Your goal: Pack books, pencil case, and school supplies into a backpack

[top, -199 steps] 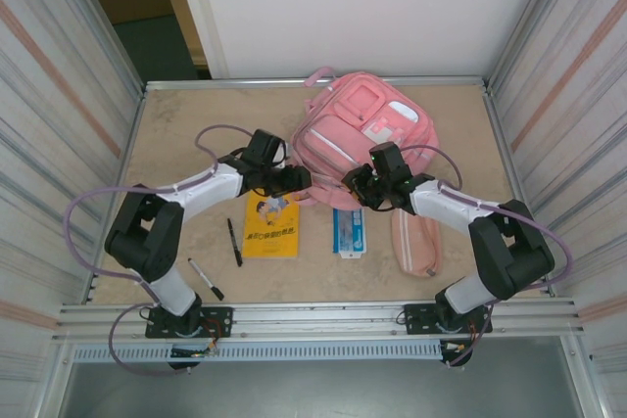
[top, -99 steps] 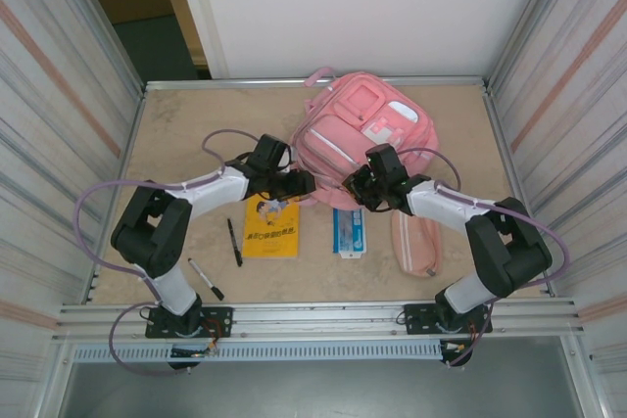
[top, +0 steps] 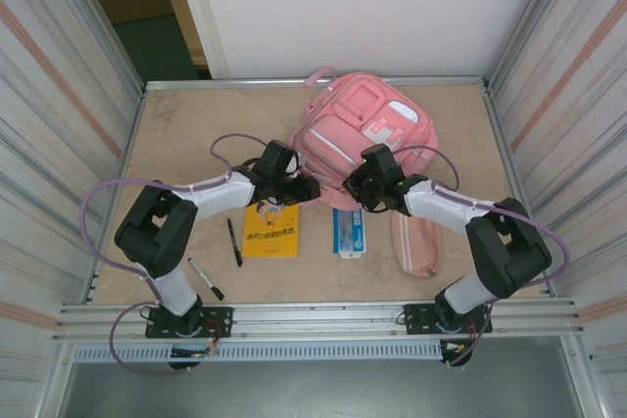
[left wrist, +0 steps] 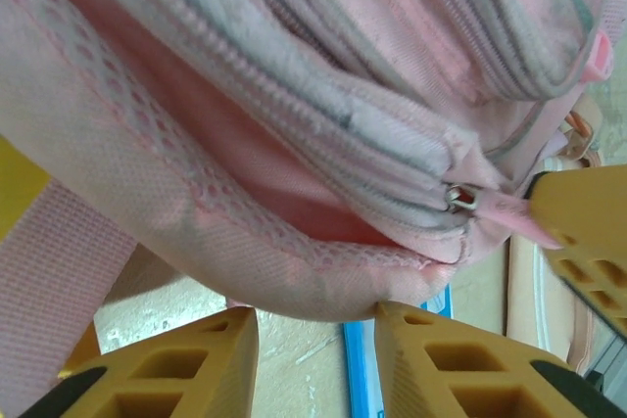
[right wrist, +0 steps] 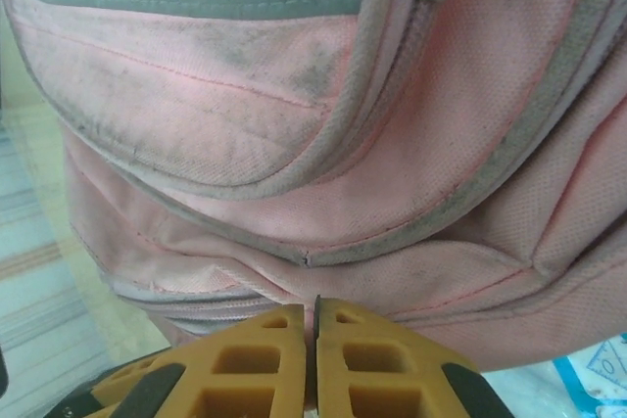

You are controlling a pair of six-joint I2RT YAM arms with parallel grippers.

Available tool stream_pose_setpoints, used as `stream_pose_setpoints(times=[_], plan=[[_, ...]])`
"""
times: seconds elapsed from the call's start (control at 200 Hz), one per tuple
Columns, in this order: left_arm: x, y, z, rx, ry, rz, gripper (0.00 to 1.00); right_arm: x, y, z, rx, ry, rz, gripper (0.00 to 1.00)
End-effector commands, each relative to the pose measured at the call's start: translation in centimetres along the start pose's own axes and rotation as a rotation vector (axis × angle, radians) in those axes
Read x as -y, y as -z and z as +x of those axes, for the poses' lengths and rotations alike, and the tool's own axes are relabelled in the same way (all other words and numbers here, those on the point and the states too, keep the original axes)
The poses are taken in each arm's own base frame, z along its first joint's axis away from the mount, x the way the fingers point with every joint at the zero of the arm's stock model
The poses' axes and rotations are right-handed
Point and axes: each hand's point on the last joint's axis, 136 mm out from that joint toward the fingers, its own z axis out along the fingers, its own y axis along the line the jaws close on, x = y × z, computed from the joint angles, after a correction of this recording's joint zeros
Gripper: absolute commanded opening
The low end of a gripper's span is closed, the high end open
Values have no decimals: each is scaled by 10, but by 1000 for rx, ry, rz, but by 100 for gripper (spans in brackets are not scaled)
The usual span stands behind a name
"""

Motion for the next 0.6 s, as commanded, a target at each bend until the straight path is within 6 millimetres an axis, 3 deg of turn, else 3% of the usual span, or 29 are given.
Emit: stream_pose_setpoints(times=[0.0, 0.145, 0.451, 0.596], plan=[[8, -3, 4, -8, -5, 19, 32, -32, 24, -7, 39, 164, -57, 0], [30, -17, 8, -12, -37, 66, 20, -52, 39, -8, 21, 221, -123, 0], [104, -49, 5, -14, -119, 218, 15, -45, 62, -21, 14, 242, -77, 0], [107, -38, 5, 16, -160, 213, 21, -45, 64, -16, -28, 284, -51, 0]])
